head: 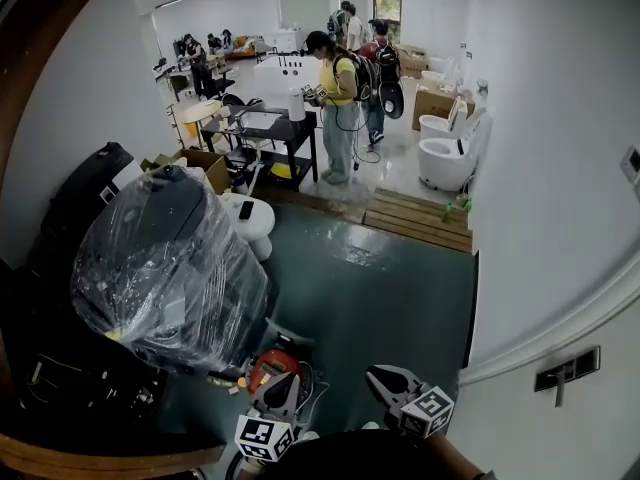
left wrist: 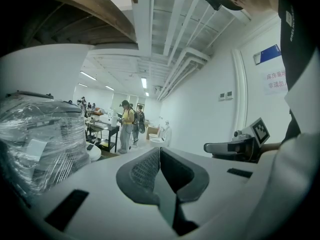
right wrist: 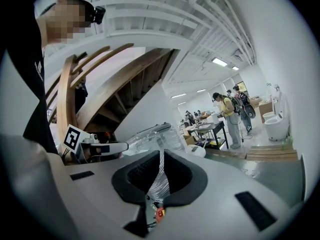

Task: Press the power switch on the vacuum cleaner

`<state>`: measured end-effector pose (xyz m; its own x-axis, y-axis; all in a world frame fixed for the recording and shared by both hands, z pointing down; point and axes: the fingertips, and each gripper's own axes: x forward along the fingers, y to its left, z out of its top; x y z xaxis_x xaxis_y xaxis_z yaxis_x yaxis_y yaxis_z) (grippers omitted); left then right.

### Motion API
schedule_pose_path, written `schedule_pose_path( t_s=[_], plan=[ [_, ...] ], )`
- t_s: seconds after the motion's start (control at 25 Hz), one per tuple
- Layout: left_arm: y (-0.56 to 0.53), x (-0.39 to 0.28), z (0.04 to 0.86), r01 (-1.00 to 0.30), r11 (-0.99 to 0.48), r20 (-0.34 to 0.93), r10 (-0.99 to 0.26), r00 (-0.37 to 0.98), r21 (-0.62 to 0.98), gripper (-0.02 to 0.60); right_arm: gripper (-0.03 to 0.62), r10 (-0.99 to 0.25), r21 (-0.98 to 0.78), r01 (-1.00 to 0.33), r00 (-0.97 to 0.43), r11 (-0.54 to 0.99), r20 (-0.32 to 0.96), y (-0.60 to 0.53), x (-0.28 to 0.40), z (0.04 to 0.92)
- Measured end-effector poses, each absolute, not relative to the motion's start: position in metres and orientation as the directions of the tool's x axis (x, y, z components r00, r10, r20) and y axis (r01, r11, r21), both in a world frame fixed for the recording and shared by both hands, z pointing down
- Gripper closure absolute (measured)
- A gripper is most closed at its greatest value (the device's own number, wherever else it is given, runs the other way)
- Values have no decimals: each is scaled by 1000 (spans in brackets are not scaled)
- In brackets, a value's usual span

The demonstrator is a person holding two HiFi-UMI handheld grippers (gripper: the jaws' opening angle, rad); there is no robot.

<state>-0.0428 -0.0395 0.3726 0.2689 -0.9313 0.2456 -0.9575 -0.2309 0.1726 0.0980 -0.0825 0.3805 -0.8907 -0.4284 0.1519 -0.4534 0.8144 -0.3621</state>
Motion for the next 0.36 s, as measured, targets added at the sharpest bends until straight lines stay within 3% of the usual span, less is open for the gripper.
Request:
schedule_pose_path(
  t_s=[0.36],
  plan=[
    [-43, -47, 376, -950, -248, 241, -926, 290, 191, 566, 545, -455, -367, -475, -878, 799, 146, -82, 96, 381]
  ],
)
